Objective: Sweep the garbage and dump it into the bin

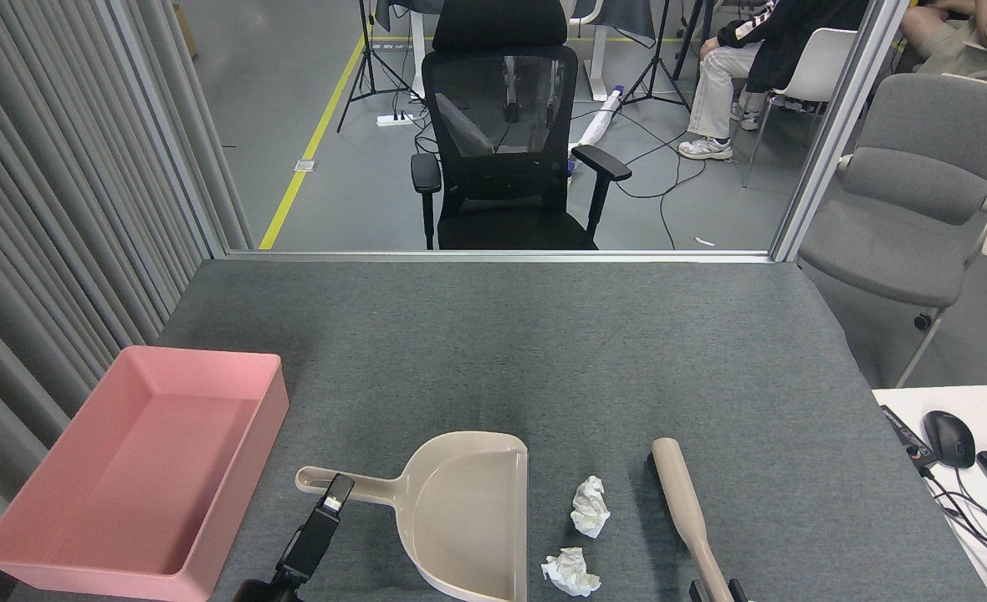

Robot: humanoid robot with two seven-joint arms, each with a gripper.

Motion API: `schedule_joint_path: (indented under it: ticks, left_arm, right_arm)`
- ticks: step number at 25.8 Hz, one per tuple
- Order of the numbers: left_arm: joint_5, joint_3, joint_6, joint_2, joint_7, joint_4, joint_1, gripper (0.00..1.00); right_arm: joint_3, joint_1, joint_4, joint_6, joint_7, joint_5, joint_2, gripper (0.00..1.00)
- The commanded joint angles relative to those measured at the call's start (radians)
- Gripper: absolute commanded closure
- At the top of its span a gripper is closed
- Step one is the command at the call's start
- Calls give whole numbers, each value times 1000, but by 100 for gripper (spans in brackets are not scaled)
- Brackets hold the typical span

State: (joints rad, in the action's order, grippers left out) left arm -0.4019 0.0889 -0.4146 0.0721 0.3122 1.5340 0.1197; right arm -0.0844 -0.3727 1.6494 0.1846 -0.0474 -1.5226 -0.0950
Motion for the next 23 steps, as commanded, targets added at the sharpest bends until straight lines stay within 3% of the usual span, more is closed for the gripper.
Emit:
schedule_joint_path:
  ticks: [1,13,18,23]
  left_arm:
    - [0,0,0,0,1,0,0,1]
    - [0,0,0,0,1,0,0,1]
    - [0,-1,-1,2,1,-6,0,1]
    - [-2,-3,-3,5,2,-2,-8,1]
  right_arm:
    - [0,0,0,0,-2,-1,0,52]
    - [2,0,0,1,-2,-2,-8,70]
    - [2,0,0,1,-3,-2,-9,90]
    - [2,-3,1,3,-8,-2,-9,93]
